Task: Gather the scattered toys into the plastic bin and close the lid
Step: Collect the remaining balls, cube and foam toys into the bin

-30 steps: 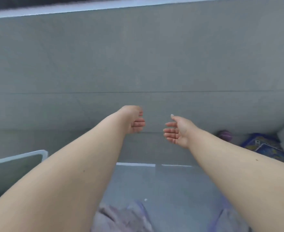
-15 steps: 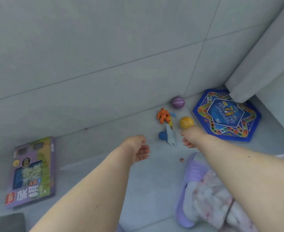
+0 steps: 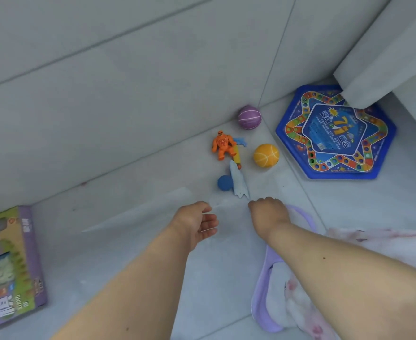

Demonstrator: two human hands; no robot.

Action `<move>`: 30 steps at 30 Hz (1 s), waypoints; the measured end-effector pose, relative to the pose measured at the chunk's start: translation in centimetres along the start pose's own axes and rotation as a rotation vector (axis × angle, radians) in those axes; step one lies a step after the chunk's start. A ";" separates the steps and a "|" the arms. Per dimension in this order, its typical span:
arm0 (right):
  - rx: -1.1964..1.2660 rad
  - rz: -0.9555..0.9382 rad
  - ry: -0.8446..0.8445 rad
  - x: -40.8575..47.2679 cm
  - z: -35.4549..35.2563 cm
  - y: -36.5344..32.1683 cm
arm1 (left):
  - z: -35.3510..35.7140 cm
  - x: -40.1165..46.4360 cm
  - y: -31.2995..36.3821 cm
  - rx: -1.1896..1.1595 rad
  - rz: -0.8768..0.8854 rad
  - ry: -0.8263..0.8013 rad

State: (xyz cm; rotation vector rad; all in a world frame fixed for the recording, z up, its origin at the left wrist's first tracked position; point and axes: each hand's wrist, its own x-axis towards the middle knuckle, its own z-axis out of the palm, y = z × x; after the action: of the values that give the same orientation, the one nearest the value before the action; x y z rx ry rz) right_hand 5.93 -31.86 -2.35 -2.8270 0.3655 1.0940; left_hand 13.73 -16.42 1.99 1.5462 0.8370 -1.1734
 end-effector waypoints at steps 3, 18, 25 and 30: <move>0.207 0.015 -0.043 0.5 -0.5 0.2 | 0.0 0.7 -0.1 -0.001 -0.023 0.017; 0.488 0.198 0.346 3.5 -3.8 -3.5 | 0.4 2.8 1.4 -0.195 -0.022 0.033; 0.374 0.073 0.265 4.9 -2.2 -4.6 | -0.3 3.4 1.4 -0.232 0.027 0.053; 0.883 0.019 0.397 3.8 -3.6 -6.1 | -0.2 4.1 1.6 -0.348 0.100 0.027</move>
State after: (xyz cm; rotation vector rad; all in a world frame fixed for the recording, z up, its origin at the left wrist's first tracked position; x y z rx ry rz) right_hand 12.52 -27.26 -2.32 -2.1875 0.6934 0.2269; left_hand 16.48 -16.78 -1.42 1.3031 0.9166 -0.8830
